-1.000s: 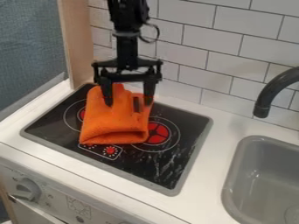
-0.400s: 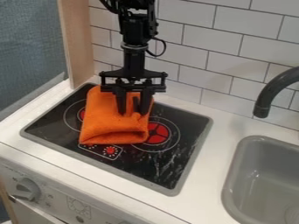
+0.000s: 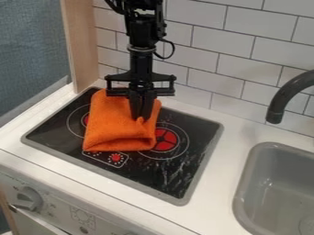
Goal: Déplier le tissu à bas gauche vers droite en bas
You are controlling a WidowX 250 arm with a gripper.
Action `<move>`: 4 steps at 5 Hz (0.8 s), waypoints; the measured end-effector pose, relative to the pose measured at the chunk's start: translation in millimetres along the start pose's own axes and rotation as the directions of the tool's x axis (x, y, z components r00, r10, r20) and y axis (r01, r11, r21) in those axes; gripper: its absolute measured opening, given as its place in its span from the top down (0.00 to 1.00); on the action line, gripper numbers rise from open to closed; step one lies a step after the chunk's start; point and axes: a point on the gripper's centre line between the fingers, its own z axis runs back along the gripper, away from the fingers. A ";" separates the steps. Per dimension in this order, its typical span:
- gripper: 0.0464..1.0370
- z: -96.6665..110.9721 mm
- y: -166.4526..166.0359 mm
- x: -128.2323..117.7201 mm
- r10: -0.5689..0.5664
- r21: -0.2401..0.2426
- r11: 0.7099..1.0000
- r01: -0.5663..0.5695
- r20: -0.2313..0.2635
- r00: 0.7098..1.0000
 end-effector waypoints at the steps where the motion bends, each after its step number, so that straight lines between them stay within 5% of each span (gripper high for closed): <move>1: 0.99 -0.6 2.3 -3.9 -0.003 -0.002 1.000 0.003 -0.006 1.000; 4: 0.99 45.2 59.7 -4.1 0.077 -0.055 0.996 -0.075 0.035 0.996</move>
